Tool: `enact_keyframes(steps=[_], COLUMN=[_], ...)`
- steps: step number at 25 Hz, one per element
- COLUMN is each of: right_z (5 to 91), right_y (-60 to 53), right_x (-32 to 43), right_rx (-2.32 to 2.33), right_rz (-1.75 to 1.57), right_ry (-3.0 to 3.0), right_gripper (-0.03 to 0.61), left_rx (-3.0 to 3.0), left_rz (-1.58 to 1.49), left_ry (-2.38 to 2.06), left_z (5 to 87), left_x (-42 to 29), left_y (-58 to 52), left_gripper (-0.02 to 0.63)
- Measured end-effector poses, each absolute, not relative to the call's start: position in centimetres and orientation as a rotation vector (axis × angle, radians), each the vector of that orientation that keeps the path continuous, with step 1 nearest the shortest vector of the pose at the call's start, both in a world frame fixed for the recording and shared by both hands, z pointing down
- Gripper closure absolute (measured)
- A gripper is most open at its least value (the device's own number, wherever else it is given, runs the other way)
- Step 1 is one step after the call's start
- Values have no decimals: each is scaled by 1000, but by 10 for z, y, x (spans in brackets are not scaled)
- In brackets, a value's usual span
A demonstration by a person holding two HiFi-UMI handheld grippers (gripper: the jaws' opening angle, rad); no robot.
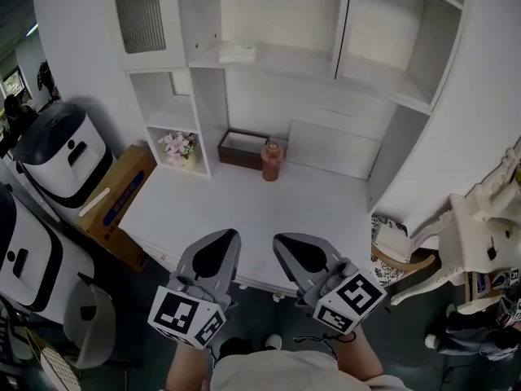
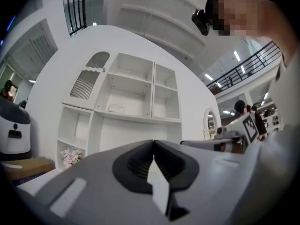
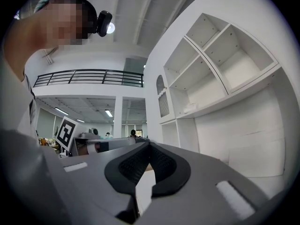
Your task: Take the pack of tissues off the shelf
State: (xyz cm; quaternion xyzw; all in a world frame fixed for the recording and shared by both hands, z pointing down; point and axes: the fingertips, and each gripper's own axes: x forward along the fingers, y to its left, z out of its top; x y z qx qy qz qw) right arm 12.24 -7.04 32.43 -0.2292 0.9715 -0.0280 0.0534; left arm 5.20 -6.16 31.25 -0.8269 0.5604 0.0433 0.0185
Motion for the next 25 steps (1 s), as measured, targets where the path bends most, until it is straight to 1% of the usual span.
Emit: enact_keyframes(steps=[11, 25], right_z=[325, 321], right_y=[-92, -124], right_x=[106, 61], right_rx=[-754, -949], right_rz=[-103, -116], right_ry=[2937, 2889], right_gripper=[578, 578], left_rx=[-2613, -2735], left_rz=[131, 148], left_ry=[1696, 1547], left_z=[315, 308], left_x=[37, -11], left_y=[-84, -127], left_gripper=[612, 612])
